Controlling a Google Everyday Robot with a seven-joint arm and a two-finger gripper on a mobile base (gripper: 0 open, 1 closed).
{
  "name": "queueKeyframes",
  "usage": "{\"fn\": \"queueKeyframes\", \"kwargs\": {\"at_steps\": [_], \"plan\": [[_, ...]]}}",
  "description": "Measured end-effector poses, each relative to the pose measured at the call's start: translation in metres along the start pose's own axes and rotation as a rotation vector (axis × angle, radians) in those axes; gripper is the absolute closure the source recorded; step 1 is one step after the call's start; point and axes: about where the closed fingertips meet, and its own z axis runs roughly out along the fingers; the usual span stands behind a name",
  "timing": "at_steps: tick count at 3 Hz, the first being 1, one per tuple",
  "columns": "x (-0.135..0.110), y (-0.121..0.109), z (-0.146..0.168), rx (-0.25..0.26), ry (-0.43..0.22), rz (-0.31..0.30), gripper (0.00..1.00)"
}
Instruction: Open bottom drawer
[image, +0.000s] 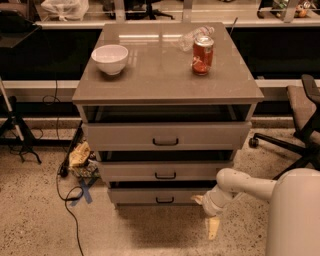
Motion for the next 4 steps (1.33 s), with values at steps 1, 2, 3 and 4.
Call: {"fn": "queueKeyframes", "kwargs": {"at_steps": [1, 2, 3, 4], "plan": [[0.000, 0.000, 0.000, 0.000, 0.000, 0.000, 0.00], [0.009, -0.010, 0.010, 0.050, 0.004, -0.003, 0.00], [0.030, -0.034, 0.024, 0.163, 0.026, 0.001, 0.00], [0.056, -0.066, 0.037, 0.262, 0.055, 0.047, 0.00]]}}
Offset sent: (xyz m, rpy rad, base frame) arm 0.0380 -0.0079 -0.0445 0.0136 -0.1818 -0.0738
